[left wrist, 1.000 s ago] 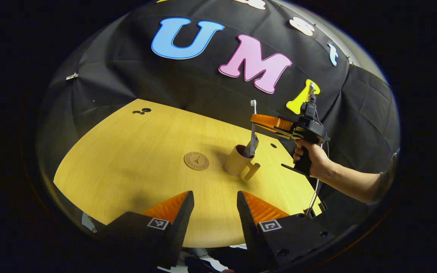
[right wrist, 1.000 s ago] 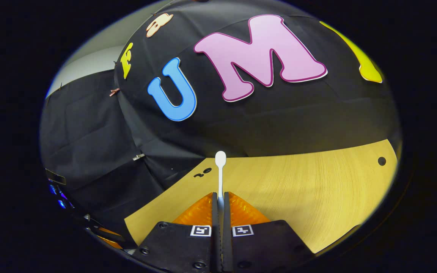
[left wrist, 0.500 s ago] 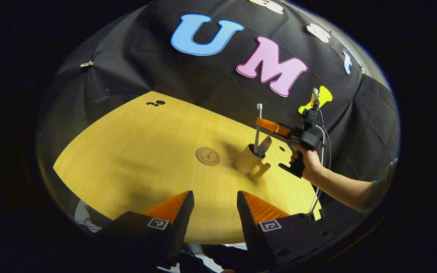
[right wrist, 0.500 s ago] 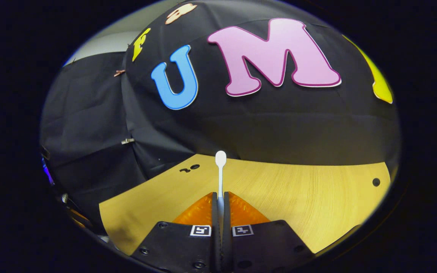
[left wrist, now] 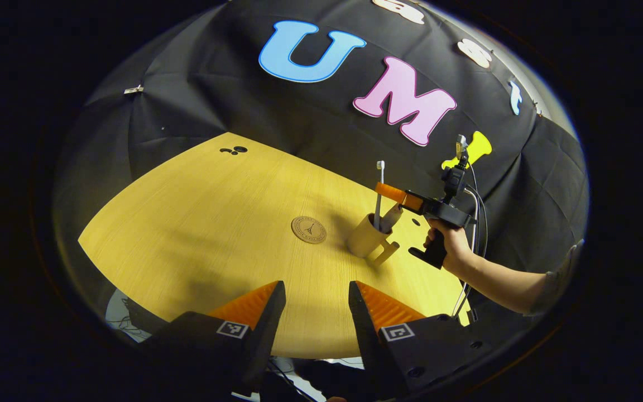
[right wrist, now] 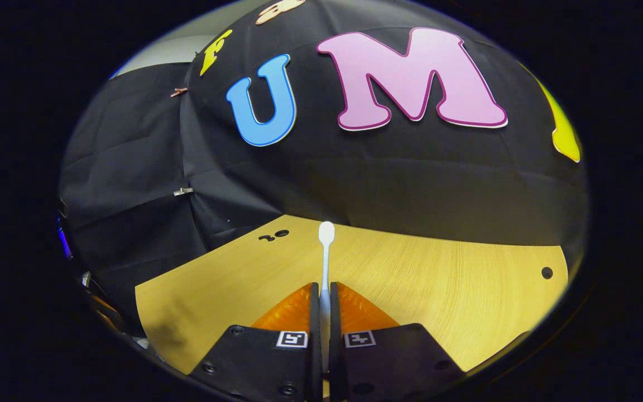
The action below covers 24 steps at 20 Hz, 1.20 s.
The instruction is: Put the toothbrush and toothpaste on the desktop into the cup, then pick up the cup and place it on the coaster on the desktop.
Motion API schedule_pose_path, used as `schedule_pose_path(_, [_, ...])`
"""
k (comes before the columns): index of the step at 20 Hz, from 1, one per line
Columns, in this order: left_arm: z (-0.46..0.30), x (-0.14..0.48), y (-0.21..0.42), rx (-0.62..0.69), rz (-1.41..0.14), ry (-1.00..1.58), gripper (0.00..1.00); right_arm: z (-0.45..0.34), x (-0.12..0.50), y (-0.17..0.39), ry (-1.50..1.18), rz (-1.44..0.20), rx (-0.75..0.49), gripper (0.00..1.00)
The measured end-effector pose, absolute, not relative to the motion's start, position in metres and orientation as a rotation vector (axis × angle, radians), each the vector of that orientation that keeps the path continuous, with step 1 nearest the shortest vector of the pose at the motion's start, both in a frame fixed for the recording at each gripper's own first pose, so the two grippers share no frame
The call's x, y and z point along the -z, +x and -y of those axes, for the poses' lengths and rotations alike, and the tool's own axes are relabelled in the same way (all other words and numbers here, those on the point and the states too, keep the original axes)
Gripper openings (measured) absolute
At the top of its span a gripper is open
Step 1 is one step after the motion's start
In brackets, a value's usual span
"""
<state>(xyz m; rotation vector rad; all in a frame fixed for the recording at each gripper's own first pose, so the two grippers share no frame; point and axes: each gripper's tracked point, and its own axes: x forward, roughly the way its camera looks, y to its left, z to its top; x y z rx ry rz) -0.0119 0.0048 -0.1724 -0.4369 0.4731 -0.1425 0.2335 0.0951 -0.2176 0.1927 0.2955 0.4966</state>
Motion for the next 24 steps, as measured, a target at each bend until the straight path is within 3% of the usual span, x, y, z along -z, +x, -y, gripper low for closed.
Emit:
schedule_pose_path(7, [-0.009, 0.165, -0.012, 0.137, -0.456, -0.448, 0.71, -0.092, 0.211, 0.221, 0.199, -0.318, -0.488, 0.12])
schedule_pose_path(10, [-0.008, 0.162, -0.011, 0.140, -0.448, -0.458, 0.71, -0.088, 0.202, 0.213, 0.217, -0.317, -0.480, 0.22])
schedule_pose_path(11, [-0.008, 0.161, -0.011, 0.141, -0.446, -0.458, 0.71, -0.086, 0.195, 0.211, 0.222, -0.306, -0.476, 0.22])
schedule_pose_path(12, [-0.007, 0.162, -0.012, 0.142, -0.444, -0.457, 0.71, -0.086, 0.190, 0.207, 0.232, -0.303, -0.481, 0.14])
schedule_pose_path(13, [-0.006, 0.161, -0.012, 0.146, -0.444, -0.456, 0.71, -0.087, 0.187, 0.203, 0.241, -0.307, -0.482, 0.26])
schedule_pose_path(14, [-0.005, 0.161, -0.014, 0.150, -0.443, -0.455, 0.71, -0.086, 0.186, 0.198, 0.242, -0.316, -0.484, 0.31])
schedule_pose_path(15, [-0.005, 0.160, -0.014, 0.155, -0.444, -0.452, 0.71, -0.085, 0.185, 0.192, 0.235, -0.321, -0.481, 0.33])
schedule_pose_path(16, [-0.003, 0.161, -0.013, 0.159, -0.444, -0.446, 0.71, -0.083, 0.183, 0.187, 0.224, -0.328, -0.480, 0.24])
schedule_pose_path(17, [-0.004, 0.161, -0.013, 0.161, -0.444, -0.440, 0.71, -0.081, 0.182, 0.181, 0.215, -0.335, -0.478, 0.35])
schedule_pose_path(18, [-0.004, 0.161, -0.012, 0.164, -0.443, -0.435, 0.71, -0.080, 0.181, 0.176, 0.212, -0.343, -0.475, 0.27])
schedule_pose_path(19, [-0.004, 0.161, -0.012, 0.166, -0.443, -0.433, 0.71, -0.078, 0.182, 0.170, 0.210, -0.356, -0.469, 0.39])
schedule_pose_path(20, [-0.004, 0.161, -0.012, 0.170, -0.444, -0.433, 0.71, -0.076, 0.183, 0.165, 0.206, -0.371, -0.461, 0.41])
schedule_pose_path(22, [-0.004, 0.161, -0.010, 0.176, -0.444, -0.433, 0.71, -0.071, 0.186, 0.156, 0.198, -0.402, -0.444, 0.45])
schedule_pose_path(23, [-0.004, 0.160, -0.009, 0.181, -0.443, -0.433, 0.71, -0.068, 0.188, 0.152, 0.199, -0.422, -0.431, 0.36])
schedule_pose_path(24, [-0.003, 0.162, -0.009, 0.186, -0.442, -0.431, 0.71, -0.064, 0.190, 0.147, 0.205, -0.437, -0.421, 0.48])
